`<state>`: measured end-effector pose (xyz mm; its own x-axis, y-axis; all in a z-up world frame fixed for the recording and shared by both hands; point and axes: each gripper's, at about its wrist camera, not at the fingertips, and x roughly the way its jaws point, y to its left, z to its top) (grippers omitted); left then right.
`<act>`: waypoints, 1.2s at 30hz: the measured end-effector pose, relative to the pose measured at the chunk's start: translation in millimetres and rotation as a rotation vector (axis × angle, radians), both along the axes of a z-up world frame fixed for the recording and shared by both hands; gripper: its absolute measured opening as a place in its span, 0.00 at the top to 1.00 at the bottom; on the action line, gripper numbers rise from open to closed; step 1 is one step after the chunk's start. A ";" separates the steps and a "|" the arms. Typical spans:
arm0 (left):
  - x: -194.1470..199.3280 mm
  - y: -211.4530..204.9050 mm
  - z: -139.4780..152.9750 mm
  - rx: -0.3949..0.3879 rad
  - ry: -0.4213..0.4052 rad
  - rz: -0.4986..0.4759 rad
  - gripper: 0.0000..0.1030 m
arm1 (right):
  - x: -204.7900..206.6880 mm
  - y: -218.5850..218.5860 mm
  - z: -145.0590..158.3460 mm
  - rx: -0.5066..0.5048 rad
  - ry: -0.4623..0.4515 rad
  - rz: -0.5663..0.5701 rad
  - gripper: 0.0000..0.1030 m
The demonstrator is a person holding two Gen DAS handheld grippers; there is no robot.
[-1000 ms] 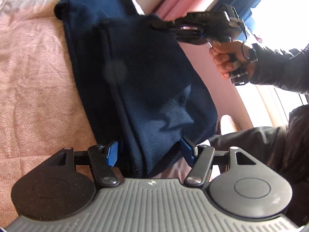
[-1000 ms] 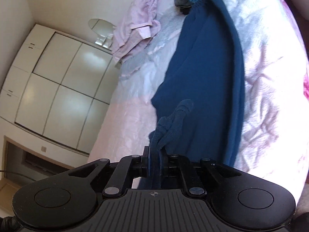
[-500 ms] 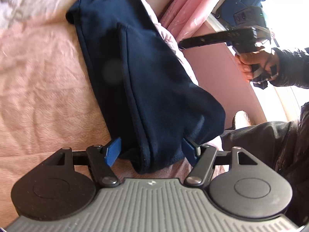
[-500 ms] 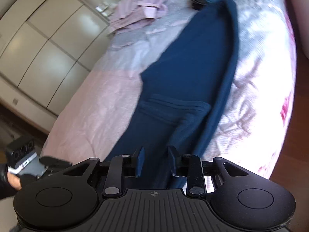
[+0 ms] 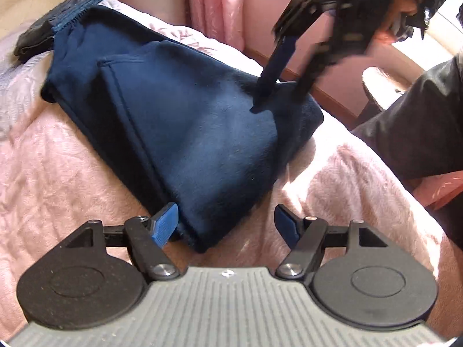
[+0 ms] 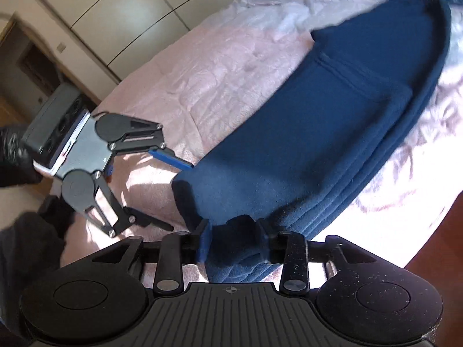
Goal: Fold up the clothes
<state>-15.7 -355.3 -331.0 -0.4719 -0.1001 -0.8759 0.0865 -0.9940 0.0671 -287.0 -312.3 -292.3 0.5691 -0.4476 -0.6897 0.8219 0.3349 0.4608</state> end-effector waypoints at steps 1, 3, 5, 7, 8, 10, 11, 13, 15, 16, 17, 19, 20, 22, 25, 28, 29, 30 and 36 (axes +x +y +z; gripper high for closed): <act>3.7 4.3 6.6 -0.043 0.005 -0.009 0.34 | 10.0 9.0 9.8 -0.050 0.067 0.045 0.18; 9.9 15.4 20.8 -0.138 0.020 -0.049 0.34 | 34.1 30.5 15.0 -0.145 0.200 0.158 0.09; 10.0 29.1 25.6 -0.225 0.039 -0.111 0.34 | 60.5 49.5 8.9 -0.222 0.345 0.264 0.09; 4.0 40.7 19.9 -0.279 0.044 -0.165 0.34 | 84.4 63.8 -10.4 -0.302 0.483 0.358 0.09; -0.7 45.9 14.3 -0.297 0.042 -0.190 0.34 | 94.3 69.5 -21.9 -0.347 0.545 0.402 0.09; -12.8 56.1 -2.1 -0.346 0.018 -0.242 0.34 | 106.0 71.9 -49.7 -0.381 0.652 0.460 0.22; -19.5 61.1 -11.7 -0.373 0.000 -0.268 0.34 | 106.2 71.7 -58.8 -0.394 0.667 0.460 0.34; -31.0 69.6 -26.7 -0.443 -0.035 -0.319 0.32 | 95.3 61.1 -61.6 -0.363 0.620 0.409 0.63; -40.6 71.8 -31.6 -0.514 -0.060 -0.342 0.30 | 78.0 51.0 -47.0 -0.310 0.528 0.369 0.72; -45.3 72.0 -33.1 -0.547 -0.073 -0.350 0.31 | 74.1 49.5 -36.5 -0.314 0.510 0.365 0.74; -50.0 70.0 -32.1 -0.577 -0.086 -0.353 0.33 | 70.2 48.0 -25.9 -0.318 0.491 0.362 0.74; -57.3 60.5 -23.2 -0.607 -0.119 -0.343 0.72 | 59.3 52.0 -5.4 -0.333 0.463 0.354 0.74; -60.1 52.7 -14.2 -0.591 -0.123 -0.323 0.74 | 54.1 52.1 0.5 -0.333 0.449 0.351 0.74; -64.7 34.4 8.8 -0.504 -0.099 -0.246 0.79 | 42.9 57.3 11.4 -0.358 0.432 0.339 0.72; -67.9 4.3 44.1 -0.379 -0.051 -0.112 0.80 | 27.4 68.0 22.2 -0.434 0.466 0.331 0.33; -69.2 -22.1 77.2 -0.300 -0.005 -0.026 0.80 | 16.1 73.0 24.8 -0.528 0.585 0.349 0.16; -72.0 -28.4 86.6 -0.291 -0.001 -0.024 0.80 | 12.6 73.8 25.0 -0.558 0.624 0.355 0.16; -74.8 -34.8 96.0 -0.282 0.003 -0.022 0.80 | 12.0 65.3 19.3 -0.583 0.663 0.365 0.16; -104.4 -59.8 133.1 -0.235 -0.043 -0.073 0.81 | -4.2 -22.0 7.8 -0.660 0.635 0.380 0.17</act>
<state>-120.1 -415.1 -197.9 -0.4481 -0.2705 -0.8521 0.0074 -0.9542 0.2990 -291.2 -334.4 -284.5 0.3658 -0.7160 -0.5945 0.6361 0.6587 -0.4018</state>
